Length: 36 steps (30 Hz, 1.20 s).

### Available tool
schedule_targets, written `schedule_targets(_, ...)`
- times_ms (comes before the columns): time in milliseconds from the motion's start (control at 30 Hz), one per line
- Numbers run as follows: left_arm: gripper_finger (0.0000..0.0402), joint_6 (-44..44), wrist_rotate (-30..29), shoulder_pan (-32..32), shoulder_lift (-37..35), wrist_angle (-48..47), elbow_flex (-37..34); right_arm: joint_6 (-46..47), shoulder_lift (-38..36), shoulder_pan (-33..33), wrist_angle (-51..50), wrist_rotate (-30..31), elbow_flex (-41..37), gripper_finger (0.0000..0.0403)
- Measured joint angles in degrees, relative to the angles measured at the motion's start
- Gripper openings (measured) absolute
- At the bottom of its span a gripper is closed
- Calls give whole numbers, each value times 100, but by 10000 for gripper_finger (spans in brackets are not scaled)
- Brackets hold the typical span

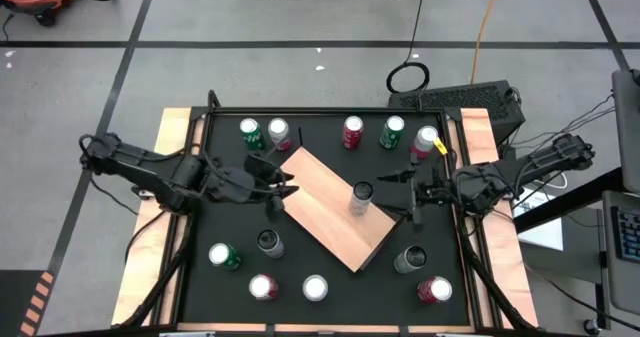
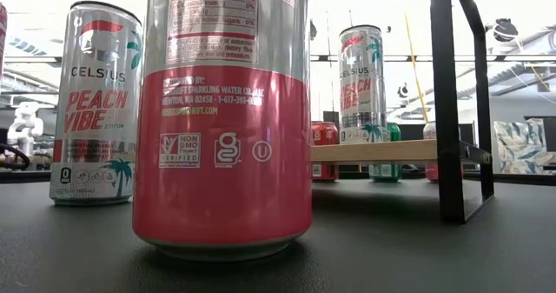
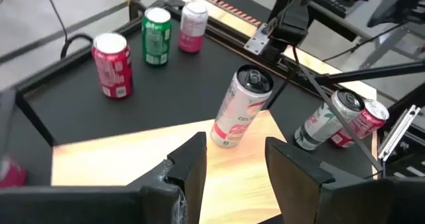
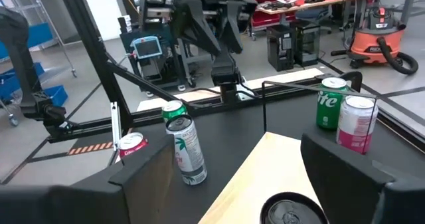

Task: Place canned beverage on shelf
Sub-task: Put the top left green soda can on the shelf

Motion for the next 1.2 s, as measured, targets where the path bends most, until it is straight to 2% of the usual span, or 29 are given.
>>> schedule_targets(200, 154, -18, 15, -3, 118, 279, 0, 55, -207, 0, -104, -3, 2, 302)
schedule_targets(400, 154, -23, 27, -18, 116, 424, 7, 187, -466, 0, -854, -2, 2, 302)
schedule_targets(533, 154, -21, 57, -53, 116, -154, 215, 505, -542, 0, -1254, 1, 2, 302)
schedule_targets(767, 154, -27, 28, 29, 77, -879, 417, 395, -551, 0, -1511, 7, 2, 302)
schedule_targets(933, 154, -573, 24, 37, 70, -1469, 422, 176, -551, 0, -1703, 14, 2, 302)
schedule_targets(1000, 154, -913, 159, 35, 70, -1736, 422, 203, -550, 0, -1769, 16, 2, 302)
schedule_targets(1200, 154, -1791, 1260, -190, 51, -1980, 422, 284, -546, 0, -1802, 16, 2, 302)
